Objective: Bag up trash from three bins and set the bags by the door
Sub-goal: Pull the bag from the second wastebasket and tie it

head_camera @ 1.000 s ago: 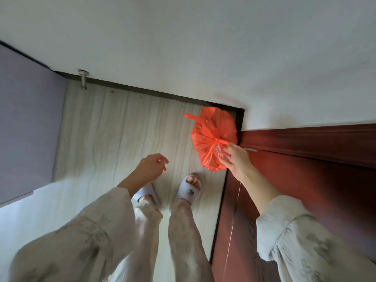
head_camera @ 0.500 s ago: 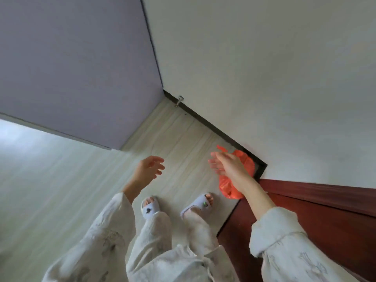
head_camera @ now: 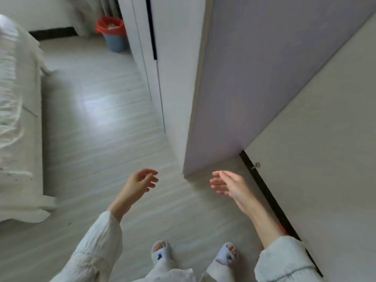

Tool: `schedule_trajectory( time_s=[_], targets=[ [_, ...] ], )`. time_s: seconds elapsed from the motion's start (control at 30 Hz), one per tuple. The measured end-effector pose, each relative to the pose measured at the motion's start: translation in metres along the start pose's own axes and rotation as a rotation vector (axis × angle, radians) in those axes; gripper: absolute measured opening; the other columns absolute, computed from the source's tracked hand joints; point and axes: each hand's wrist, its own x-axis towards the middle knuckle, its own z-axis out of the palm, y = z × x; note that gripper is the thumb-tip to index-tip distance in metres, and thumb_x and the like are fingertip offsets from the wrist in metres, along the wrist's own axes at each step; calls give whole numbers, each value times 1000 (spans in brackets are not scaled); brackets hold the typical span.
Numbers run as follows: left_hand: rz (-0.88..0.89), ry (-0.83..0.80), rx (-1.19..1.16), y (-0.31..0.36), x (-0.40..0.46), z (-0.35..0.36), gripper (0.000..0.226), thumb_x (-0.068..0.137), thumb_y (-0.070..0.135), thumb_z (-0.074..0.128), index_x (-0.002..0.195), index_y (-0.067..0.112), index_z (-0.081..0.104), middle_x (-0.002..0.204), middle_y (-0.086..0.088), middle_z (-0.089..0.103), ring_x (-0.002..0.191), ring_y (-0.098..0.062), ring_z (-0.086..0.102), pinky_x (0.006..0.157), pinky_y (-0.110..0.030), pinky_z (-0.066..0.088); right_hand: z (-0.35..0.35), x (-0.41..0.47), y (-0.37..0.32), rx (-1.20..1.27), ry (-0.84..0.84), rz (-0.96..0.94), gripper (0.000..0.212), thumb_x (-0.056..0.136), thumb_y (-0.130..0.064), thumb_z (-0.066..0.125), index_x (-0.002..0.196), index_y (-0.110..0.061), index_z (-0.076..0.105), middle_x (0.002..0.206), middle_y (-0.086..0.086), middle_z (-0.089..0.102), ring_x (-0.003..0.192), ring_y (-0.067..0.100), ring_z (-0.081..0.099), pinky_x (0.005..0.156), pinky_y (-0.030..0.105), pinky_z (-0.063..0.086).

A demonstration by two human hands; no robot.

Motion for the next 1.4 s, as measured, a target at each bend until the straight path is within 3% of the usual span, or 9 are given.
schedule_trajectory(
  time_s=[0.23, 0.47, 0.77, 0.93, 1.1, 1.4],
  targets=[
    [-51, 185, -93, -14, 28, -144, 20, 95, 7, 38, 96, 14, 57, 80, -2, 61, 67, -12, 55, 58, -17, 41, 166, 63, -90, -146, -259, -67, 23, 99, -18, 37, 101, -7, 57, 80, 4, 63, 71, 16, 60, 66, 24, 45],
    [-46, 308, -124, 12, 102, -260, 19, 95, 9, 39, 94, 14, 57, 82, -2, 62, 68, -13, 57, 62, -21, 41, 288, 150, -190, -301, -448, -164, 25, 99, -20, 37, 91, -16, 61, 81, 1, 66, 74, 14, 63, 71, 25, 49],
    [45, 412, -118, 114, 258, -411, 22, 94, 13, 41, 88, 23, 59, 83, 2, 64, 74, -15, 60, 68, -24, 44, 413, 299, -368, -317, -494, -294, 26, 99, -20, 38, 94, -13, 63, 88, 5, 68, 80, 18, 65, 82, 33, 52],
    [12, 460, -115, 139, 338, -488, 20, 95, 13, 41, 92, 20, 59, 85, 1, 65, 75, -14, 61, 68, -24, 45, 472, 376, -447, -341, -524, -296, 26, 99, -20, 38, 96, -13, 63, 87, 4, 69, 79, 17, 66, 79, 30, 53],
    [16, 482, -150, 166, 446, -567, 24, 95, 13, 41, 84, 27, 58, 83, 0, 64, 72, -14, 61, 66, -24, 45, 538, 473, -518, -367, -522, -278, 27, 99, -19, 38, 101, -8, 62, 85, 4, 68, 77, 17, 65, 76, 29, 52],
    [29, 499, -196, 255, 653, -721, 19, 94, 11, 40, 93, 18, 58, 81, 3, 63, 69, -11, 59, 64, -20, 43, 678, 644, -686, -423, -519, -324, 28, 99, -20, 38, 103, -8, 63, 85, 3, 68, 78, 16, 66, 78, 30, 53]
  ],
)
